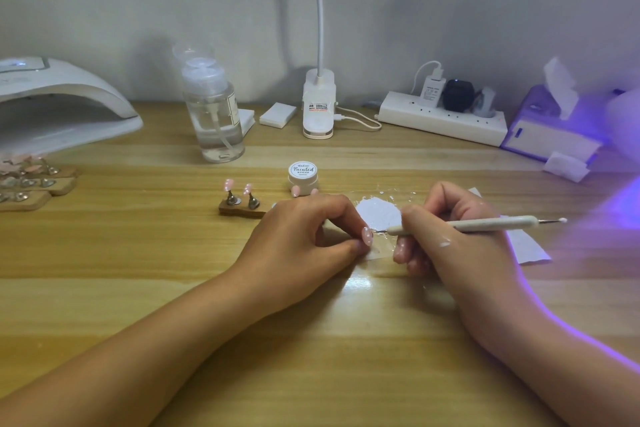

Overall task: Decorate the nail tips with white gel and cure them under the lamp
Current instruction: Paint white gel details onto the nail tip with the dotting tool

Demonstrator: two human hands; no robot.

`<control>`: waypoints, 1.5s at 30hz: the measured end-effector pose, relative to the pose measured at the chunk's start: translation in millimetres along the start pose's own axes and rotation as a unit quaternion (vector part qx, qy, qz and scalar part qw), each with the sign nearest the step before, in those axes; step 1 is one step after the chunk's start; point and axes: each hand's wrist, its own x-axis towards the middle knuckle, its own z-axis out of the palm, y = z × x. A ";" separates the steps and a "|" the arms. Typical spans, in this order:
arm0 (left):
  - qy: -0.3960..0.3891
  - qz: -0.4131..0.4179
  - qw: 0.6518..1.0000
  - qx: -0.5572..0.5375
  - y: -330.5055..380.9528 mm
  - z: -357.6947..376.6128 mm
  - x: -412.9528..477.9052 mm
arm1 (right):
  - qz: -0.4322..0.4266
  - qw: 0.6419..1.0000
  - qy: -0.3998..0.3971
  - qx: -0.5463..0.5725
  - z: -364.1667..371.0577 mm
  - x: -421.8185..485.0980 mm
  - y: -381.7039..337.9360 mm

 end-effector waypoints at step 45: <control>-0.001 0.007 1.000 0.005 -2.6 -1.3 0.8 | -0.131 0.985 0.106 0.027 -16.9 17.7 4.0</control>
